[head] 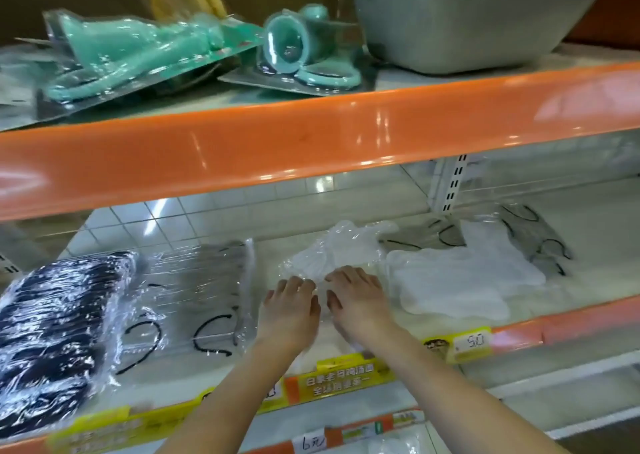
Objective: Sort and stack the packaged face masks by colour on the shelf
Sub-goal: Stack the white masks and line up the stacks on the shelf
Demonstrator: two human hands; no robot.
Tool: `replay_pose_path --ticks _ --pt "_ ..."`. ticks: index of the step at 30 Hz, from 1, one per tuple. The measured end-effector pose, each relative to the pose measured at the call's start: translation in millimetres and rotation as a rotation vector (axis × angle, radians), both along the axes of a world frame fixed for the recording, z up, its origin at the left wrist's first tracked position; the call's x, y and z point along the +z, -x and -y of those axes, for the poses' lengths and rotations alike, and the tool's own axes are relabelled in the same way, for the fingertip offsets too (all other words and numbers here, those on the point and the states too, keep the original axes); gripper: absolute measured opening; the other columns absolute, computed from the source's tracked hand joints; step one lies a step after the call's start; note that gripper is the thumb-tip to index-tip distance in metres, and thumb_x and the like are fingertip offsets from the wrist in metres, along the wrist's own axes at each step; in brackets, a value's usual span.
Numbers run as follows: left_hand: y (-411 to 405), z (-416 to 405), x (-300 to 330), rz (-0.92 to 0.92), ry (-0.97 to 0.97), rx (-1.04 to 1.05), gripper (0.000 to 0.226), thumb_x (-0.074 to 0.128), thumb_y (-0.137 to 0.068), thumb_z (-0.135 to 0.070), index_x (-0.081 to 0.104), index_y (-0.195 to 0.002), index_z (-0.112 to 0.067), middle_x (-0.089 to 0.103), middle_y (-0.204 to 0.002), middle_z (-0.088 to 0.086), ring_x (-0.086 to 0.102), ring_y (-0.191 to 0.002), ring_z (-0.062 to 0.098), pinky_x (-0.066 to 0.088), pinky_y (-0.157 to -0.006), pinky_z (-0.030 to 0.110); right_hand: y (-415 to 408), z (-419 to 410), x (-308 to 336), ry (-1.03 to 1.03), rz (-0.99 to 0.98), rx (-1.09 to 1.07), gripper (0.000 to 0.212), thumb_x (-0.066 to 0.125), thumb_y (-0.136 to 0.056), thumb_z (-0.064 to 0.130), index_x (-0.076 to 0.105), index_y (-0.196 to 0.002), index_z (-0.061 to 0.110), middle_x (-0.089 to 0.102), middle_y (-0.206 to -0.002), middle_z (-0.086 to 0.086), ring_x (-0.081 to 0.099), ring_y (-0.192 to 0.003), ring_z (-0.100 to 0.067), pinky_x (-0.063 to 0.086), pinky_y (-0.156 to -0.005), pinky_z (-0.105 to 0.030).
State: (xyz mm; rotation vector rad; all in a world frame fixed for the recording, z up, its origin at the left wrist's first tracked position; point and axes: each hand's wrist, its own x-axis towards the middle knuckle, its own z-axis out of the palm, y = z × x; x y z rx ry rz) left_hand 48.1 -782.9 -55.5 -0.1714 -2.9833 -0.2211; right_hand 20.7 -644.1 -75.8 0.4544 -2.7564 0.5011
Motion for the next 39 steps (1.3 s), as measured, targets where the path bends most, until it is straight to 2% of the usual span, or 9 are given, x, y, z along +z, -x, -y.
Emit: replay_pose_path --ticks 3,12,16,19,22,27,32,36,39 --pt "11.3 -25.8 -4.3 0.023 0.025 -0.001 0.034 0.035 -0.099 -0.034 0.047 -0.13 -0.025 0.047 -0.134 -0.007 0.042 -0.124 0.016 0.035 -0.095 0.03 4.5 -27.3 0.0 -0.004 -0.025 -0.026 0.036 0.041 -0.076 0.034 0.07 -0.089 0.02 0.067 -0.09 0.004 0.065 -0.079 -0.019 0.051 -0.064 -0.031" --pt "33.6 -103.8 -5.0 0.037 0.015 -0.1 0.034 0.035 -0.099 -0.029 0.049 -0.129 -0.022 0.046 -0.136 -0.005 0.035 -0.128 0.017 0.029 -0.097 0.028 19.1 -114.4 -1.7 0.0 0.004 -0.109 0.028 0.047 -0.074 0.03 0.07 -0.086 0.017 0.066 -0.086 0.001 0.065 -0.077 -0.022 0.051 -0.062 -0.034" --pt "44.6 -138.0 -3.1 0.033 -0.003 -0.13 0.036 0.036 -0.099 -0.026 0.048 -0.132 -0.021 0.044 -0.139 -0.005 0.031 -0.132 0.017 0.027 -0.098 0.029 26.5 -151.0 -2.3 -0.002 -0.001 -0.11 0.033 0.042 -0.077 0.03 0.069 -0.087 0.015 0.065 -0.086 0.0 0.065 -0.077 -0.023 0.051 -0.061 -0.032" --pt "55.9 -162.3 -4.4 0.038 -0.003 -0.145 0.038 0.036 -0.098 -0.026 0.043 -0.136 -0.023 0.041 -0.142 -0.007 0.028 -0.135 0.014 0.027 -0.099 0.028 34.7 -175.0 -3.5 0.013 0.042 -0.12 0.032 0.043 -0.083 0.028 0.068 -0.099 0.015 0.065 -0.098 -0.001 0.064 -0.091 -0.023 0.051 -0.073 -0.034" --pt "64.7 -180.8 -5.9 0.053 -0.008 -0.162 0.041 0.036 -0.098 -0.026 0.038 -0.139 -0.024 0.037 -0.144 -0.006 0.027 -0.136 0.015 0.027 -0.101 0.029 45.4 -189.9 -3.7 -0.04 0.134 -0.087 0.034 0.043 -0.094 0.026 0.056 -0.124 0.016 0.054 -0.125 0.0 0.048 -0.119 -0.02 0.036 -0.097 -0.032" --pt "69.7 -203.0 -16.0 0.133 -0.002 -0.136 0.038 0.031 -0.1 -0.033 0.038 -0.135 -0.021 0.029 -0.149 0.0 0.019 -0.141 0.02 0.024 -0.105 0.034 62.5 -207.8 -3.8 -0.032 0.153 -0.05 0.035 0.039 -0.097 0.026 0.05 -0.13 0.018 0.049 -0.132 0.0 0.041 -0.126 -0.018 0.029 -0.103 -0.029" --pt "61.5 -210.0 -21.3 0.107 0.068 -0.082 0.034 0.028 -0.1 -0.036 0.044 -0.127 -0.023 0.041 -0.138 -0.003 0.032 -0.13 0.021 0.027 -0.098 0.035 85.4 -212.4 -2.6 -0.118 0.205 -0.012 0.04 0.043 -0.092 0.01 0.049 -0.131 0.016 0.046 -0.136 -0.002 0.039 -0.129 -0.022 0.03 -0.102 -0.03" --pt "56.7 -209.9 -14.8 0.098 0.108 -0.037 0.033 0.027 -0.101 -0.037 0.046 -0.124 -0.025 0.047 -0.13 -0.004 0.038 -0.123 0.021 0.029 -0.095 0.035 103.8 -217.7 2.8 -0.147 0.227 0.043 0.04 0.044 -0.085 -0.001 0.051 -0.122 0.013 0.049 -0.127 -0.003 0.044 -0.122 -0.023 0.035 -0.097 -0.031" --pt "56.8 -209.5 -9.3 0.076 0.097 -0.006 0.032 0.027 -0.101 -0.038 0.047 -0.122 -0.023 0.05 -0.126 -0.004 0.042 -0.118 0.02 0.031 -0.093 0.034 117.5 -219.7 2.1 -0.155 0.282 0.028 0.027 0.043 -0.093 0.012 0.05 -0.118 0.015 0.048 -0.125 -0.004 0.047 -0.12 -0.025 0.037 -0.094 -0.034"
